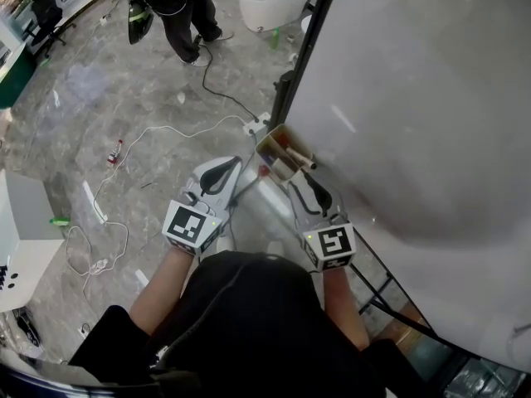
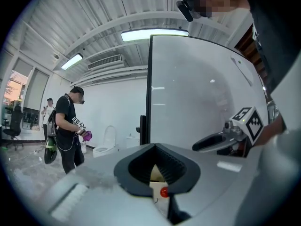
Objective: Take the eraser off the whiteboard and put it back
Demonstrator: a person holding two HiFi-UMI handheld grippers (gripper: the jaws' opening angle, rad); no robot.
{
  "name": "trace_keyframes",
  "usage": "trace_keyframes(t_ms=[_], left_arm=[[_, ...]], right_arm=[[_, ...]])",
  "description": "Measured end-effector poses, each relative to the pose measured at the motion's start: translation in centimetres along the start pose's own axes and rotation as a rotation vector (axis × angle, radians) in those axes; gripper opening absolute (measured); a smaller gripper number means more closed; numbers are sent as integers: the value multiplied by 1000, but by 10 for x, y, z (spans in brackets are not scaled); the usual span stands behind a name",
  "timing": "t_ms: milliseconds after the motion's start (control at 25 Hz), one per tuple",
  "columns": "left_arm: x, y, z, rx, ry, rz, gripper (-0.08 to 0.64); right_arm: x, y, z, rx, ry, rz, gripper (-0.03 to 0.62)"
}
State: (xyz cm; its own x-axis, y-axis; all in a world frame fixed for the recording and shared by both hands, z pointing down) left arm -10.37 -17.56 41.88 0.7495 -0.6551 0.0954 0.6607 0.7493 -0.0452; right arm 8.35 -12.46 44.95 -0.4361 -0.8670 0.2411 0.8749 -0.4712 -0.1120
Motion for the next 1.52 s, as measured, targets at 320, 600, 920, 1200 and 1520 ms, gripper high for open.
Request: trace_keyframes(t_ms=[320,600,920,1200,1520], left_arm=[[1,4,4,1,-12,-5,5],[2,2,4,-12,-13,-22,5],[0,-3,6,5,-26,-32,3],[0,-8,8,-1,-26,-42,5],[0,-6,6,3,-20,-46,5]], right_arm=[[20,-2,6,-51,-51,-18,202],[34,-3,14,-75,-108,-20,218],[53,-5,27,-96,-136,-25,219],[59,-4,30,-108,-161,-34,184],[52,-4,21,-97,-124,-40,178]])
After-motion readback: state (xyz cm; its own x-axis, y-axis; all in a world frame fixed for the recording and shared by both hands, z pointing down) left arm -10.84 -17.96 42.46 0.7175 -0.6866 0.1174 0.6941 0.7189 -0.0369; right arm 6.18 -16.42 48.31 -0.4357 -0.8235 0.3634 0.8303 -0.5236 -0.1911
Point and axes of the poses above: the fingertips, and each gripper's own axes: x forward along the fingers, y to its right, z out of its underside, the point moved 6 cm from there along -x, backward along the fingers, and after that the axes turned 5 degrees about -x, right-handed, at the moved point
